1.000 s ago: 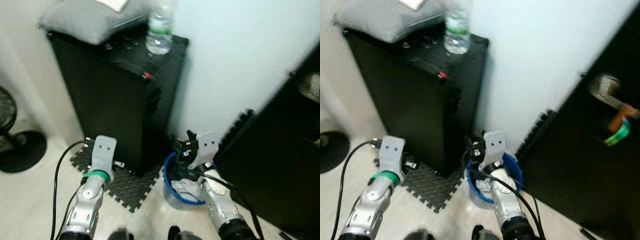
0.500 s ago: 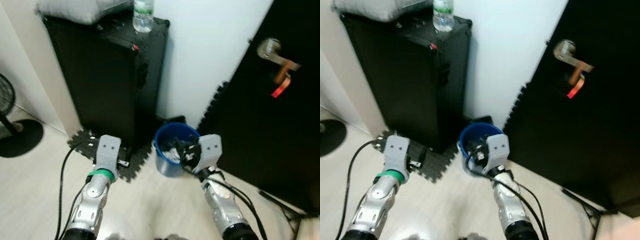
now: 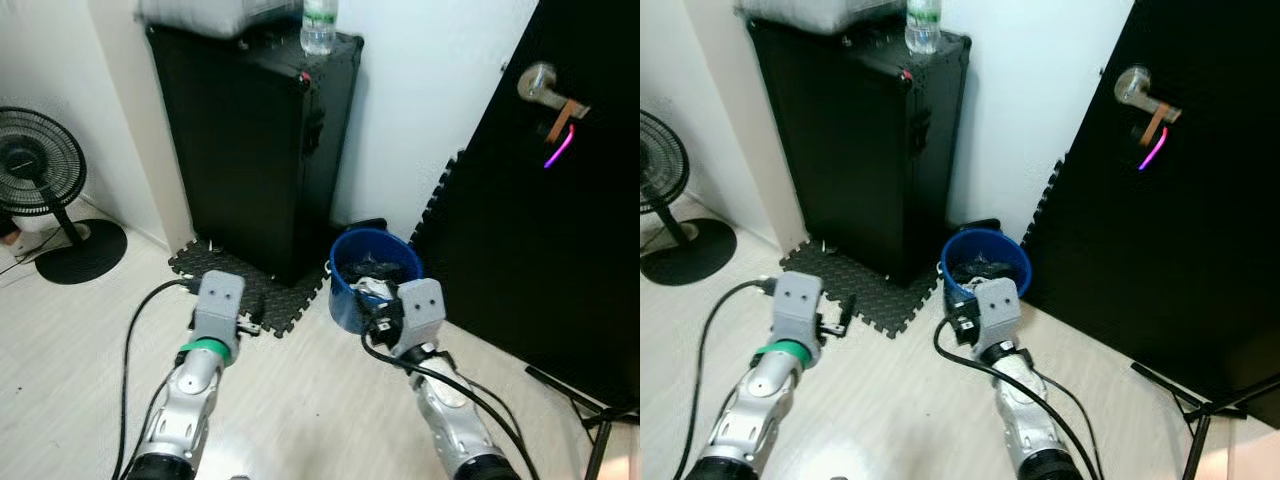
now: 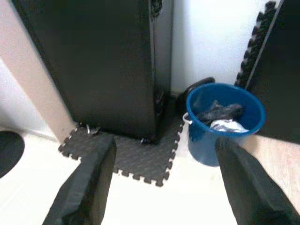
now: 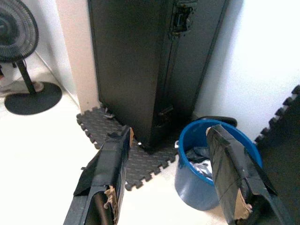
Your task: Clean up the room
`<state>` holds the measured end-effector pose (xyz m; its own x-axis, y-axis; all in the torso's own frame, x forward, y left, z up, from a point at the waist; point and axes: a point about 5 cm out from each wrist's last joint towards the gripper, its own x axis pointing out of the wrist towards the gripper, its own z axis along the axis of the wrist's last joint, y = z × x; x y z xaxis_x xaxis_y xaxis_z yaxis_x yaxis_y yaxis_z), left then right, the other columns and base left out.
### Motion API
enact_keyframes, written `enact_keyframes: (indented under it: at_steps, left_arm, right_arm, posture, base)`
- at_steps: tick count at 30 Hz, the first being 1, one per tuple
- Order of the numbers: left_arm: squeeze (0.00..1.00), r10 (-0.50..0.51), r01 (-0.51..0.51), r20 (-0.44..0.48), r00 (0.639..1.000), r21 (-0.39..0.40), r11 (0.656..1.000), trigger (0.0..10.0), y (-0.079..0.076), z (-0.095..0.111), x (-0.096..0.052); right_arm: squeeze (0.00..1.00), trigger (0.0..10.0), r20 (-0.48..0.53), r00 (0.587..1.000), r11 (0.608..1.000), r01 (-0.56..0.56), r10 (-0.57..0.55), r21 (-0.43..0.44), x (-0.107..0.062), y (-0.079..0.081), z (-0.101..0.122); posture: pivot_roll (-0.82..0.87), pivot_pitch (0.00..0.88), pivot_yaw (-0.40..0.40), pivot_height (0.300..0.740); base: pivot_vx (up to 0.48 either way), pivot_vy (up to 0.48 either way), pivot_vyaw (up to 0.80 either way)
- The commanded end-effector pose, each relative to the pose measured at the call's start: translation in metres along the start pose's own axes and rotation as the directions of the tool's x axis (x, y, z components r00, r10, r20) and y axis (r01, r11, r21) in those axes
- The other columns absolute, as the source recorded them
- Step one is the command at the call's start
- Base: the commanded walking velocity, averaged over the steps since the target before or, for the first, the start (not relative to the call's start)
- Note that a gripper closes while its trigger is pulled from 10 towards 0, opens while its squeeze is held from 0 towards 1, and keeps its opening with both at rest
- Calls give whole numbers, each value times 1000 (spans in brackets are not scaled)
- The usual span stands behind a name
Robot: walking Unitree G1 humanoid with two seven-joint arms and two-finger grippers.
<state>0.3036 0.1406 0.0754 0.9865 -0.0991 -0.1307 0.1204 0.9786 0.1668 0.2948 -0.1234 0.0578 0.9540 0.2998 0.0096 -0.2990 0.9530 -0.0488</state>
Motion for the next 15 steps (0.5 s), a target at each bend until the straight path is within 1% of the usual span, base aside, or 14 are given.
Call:
enact_keyframes:
  at_steps: [1, 6, 7, 8, 10, 15]
  left_arm:
    - [0, -10, 11, -32, 999, 10, 1000, 10000, -1, -8, -1]
    - [0, -39, 39, -62, 997, 12, 999, 10000, -8, -16, -3]
    - [0, -49, 50, -81, 996, 7, 999, 10000, -11, -20, -4]
    - [0, -49, 50, -81, 996, 7, 999, 10000, -11, -20, -4]
    - [0, -73, 74, -96, 993, 11, 997, 10000, -18, -24, -4]
    - [0, -85, 87, -95, 992, 17, 996, 10000, -21, -25, -3]
  right_arm:
    - [0, 10000, -20, 1000, 1000, -17, 17, -10, -1, 3, -5]
    - [0, 10000, -44, 999, 999, -27, 26, -26, -6, 4, -12]
    - [0, 10000, -54, 998, 999, -25, 23, -27, -8, 2, -15]
    - [0, 10000, -54, 998, 999, -25, 23, -27, -8, 2, -15]
    - [0, 10000, -69, 998, 999, -11, 9, -30, -10, -1, -18]
    - [0, 10000, -68, 998, 1000, 3, -5, -31, -9, -3, -18]
  posture:
    - [64, 9, -39, 736]
    - [55, 0, -42, 736]
    - [55, 0, -40, 736]
    - [55, 0, -40, 736]
    - [45, 0, -25, 736]
    - [37, 0, -9, 736]
  base:
    - [0, 0, 775]
    - [0, 0, 763]
    - [0, 0, 756]
    - [0, 0, 756]
    - [0, 0, 756]
    - [0, 0, 756]
